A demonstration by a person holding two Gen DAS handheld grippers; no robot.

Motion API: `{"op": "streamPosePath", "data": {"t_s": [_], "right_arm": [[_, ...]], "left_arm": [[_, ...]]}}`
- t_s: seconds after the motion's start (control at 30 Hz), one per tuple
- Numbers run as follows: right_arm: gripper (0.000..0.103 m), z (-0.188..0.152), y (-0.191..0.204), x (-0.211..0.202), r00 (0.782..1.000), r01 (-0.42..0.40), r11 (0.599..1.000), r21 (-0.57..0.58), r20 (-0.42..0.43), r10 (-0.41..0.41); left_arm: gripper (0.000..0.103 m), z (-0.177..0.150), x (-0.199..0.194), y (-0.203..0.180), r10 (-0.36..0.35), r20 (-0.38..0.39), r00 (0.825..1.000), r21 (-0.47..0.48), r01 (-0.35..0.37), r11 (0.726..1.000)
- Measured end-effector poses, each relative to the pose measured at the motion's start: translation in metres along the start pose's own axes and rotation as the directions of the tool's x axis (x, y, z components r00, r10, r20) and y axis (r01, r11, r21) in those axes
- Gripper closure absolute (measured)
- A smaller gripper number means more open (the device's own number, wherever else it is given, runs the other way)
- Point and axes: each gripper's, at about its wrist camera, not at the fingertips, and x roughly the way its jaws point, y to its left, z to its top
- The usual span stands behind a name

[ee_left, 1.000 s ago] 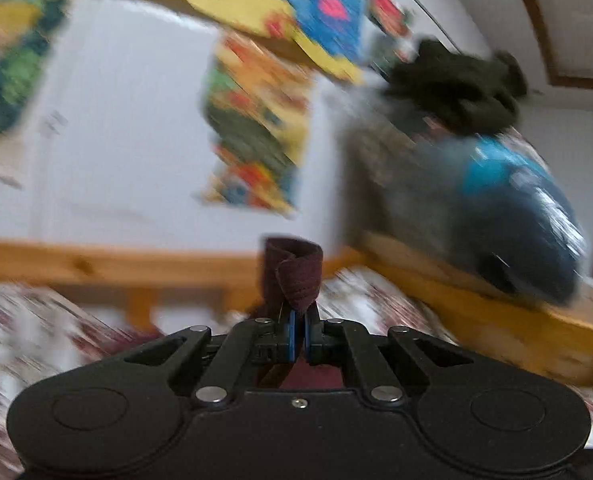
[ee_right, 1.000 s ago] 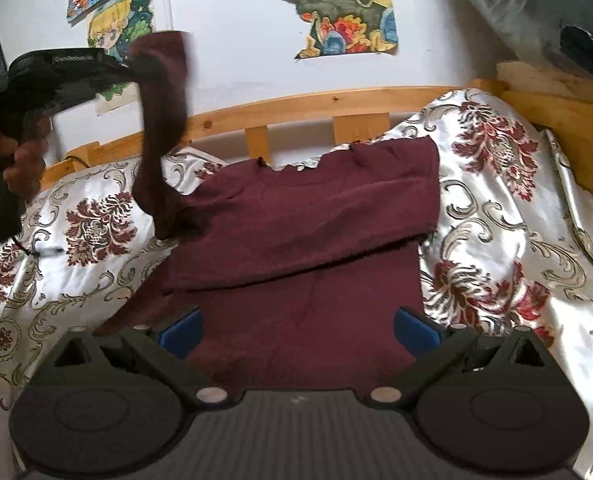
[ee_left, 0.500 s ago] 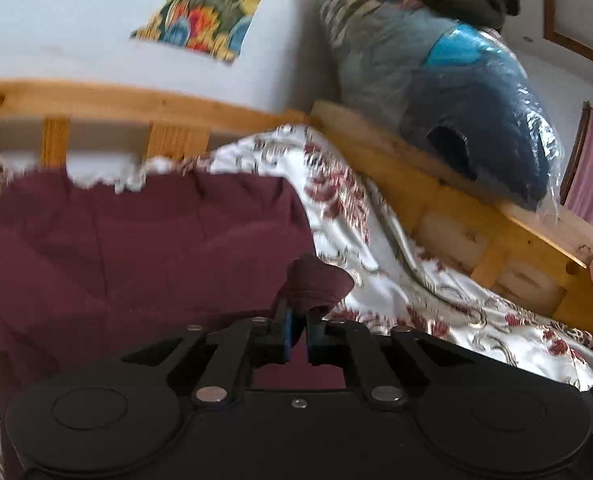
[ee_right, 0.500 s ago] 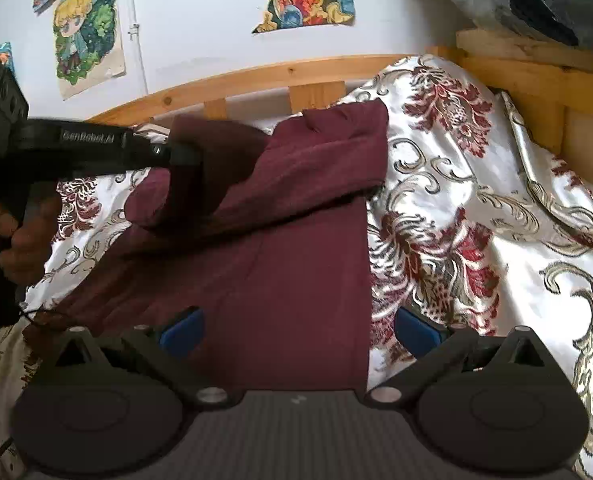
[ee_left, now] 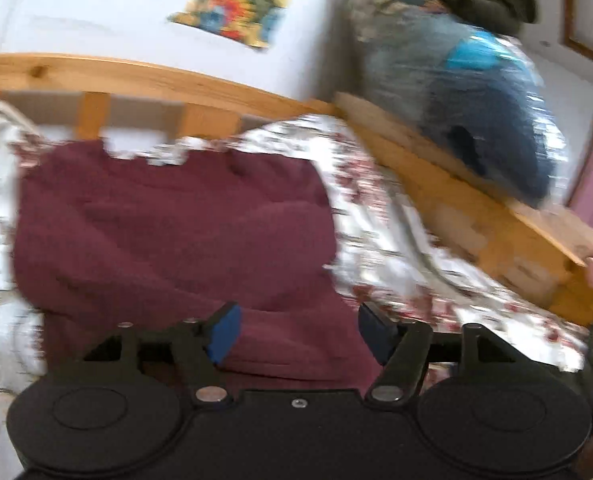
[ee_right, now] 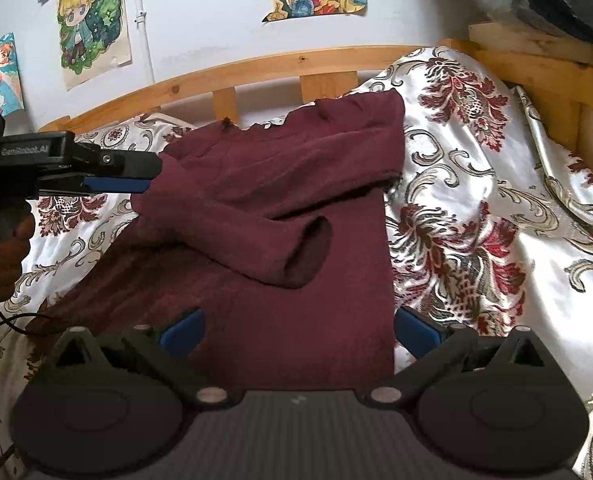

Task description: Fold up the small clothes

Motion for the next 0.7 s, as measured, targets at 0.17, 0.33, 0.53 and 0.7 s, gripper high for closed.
{"op": "streamPosePath", "data": {"t_s": [0.17,0.33,0.53,0.7], "right_arm": [[0.000,0.009,0.005,0.008,1.000,-0.010,0.999,-0.044,0.017,0.011],[0.000,0.033,-0.005,0.035,0.998,-0.070,0.998,-0.003,-0.012,0.070],[0.012,0.055,-0.027,0.077,0.996,-0.073,0.994,0.085,-0.047,0.077],[0.035,0.067,-0.039,0.108,0.986,-0.123,0.976,0.180,-0.086,0.140]], "left_arm": [[0.036,0.012,-0.001,0.055,0.302,-0.011,0.953,-0.129,-0.301,0.945],[0.051,0.030,0.006,0.122,0.439,-0.015,0.898,-0.213,-0.432,0.876],[0.063,0.043,0.027,0.177,0.417,-0.130,0.899,-0.297,-0.437,0.849],[0.093,0.044,0.040,0.195,0.327,-0.188,0.926,-0.357,-0.375,0.856]]}}
